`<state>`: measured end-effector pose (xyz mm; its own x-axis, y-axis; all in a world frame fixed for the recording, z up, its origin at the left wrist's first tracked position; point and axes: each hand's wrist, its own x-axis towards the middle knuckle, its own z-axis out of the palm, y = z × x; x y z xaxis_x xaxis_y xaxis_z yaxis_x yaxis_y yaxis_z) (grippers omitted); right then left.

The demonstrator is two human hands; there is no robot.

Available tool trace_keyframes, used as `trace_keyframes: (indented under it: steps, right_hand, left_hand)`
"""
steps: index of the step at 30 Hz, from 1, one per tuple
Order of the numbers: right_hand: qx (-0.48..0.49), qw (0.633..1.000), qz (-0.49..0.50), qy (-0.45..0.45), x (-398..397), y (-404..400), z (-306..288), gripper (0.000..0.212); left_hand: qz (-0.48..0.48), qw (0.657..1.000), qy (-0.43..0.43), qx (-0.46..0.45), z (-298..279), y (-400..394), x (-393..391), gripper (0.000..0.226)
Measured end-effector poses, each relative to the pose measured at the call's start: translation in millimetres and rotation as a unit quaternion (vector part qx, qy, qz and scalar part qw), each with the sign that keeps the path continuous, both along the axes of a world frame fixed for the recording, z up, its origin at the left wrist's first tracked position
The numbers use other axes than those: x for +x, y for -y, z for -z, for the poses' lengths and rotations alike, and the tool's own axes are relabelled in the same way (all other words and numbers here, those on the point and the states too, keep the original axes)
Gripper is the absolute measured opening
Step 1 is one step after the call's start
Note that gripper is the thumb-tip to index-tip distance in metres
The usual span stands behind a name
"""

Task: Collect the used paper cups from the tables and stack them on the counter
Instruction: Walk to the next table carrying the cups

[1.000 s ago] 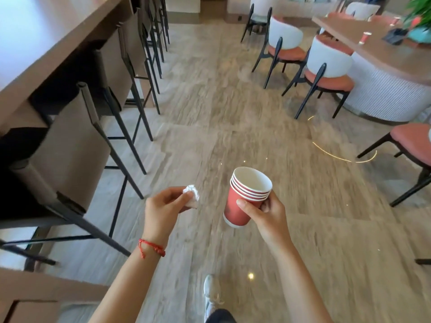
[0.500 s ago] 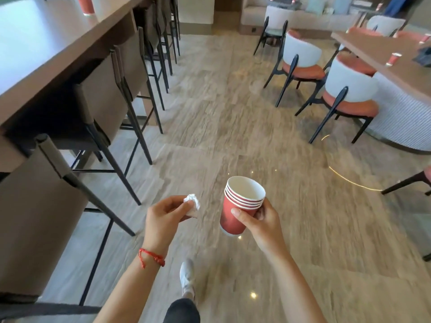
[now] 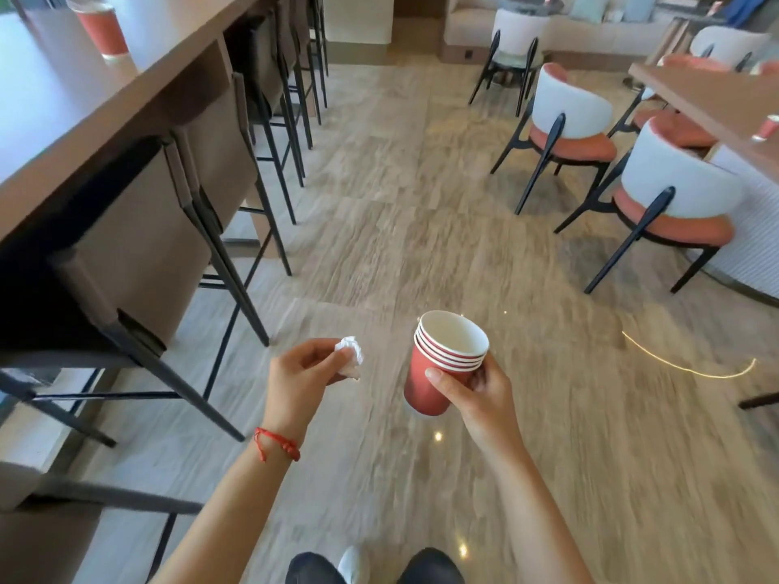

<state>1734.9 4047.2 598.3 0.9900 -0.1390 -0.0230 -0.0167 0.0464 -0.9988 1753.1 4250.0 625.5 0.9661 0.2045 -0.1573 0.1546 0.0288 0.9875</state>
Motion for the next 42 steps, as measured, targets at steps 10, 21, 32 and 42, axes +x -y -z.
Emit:
trace_keyframes:
  steps: [10,21,32,42]
  right_hand:
    - [-0.006,1.000,-0.016,0.000,170,33,-23,0.047]
    - [-0.005,0.996,-0.092,-0.002,352,64,-38,0.045]
    - [-0.019,0.982,-0.188,-0.003,479,-7,-33,0.045]
    - [-0.041,0.947,-0.319,0.022,569,-131,-47,0.051]
  left_hand:
    - [-0.033,0.999,-0.005,0.001,-26,30,156,0.009]
    - [-0.102,0.995,-0.006,0.003,-33,60,297,0.008]
    - [-0.200,0.980,-0.018,0.011,-22,5,388,0.006]
    - [-0.317,0.948,0.008,0.009,-33,-91,441,0.012]
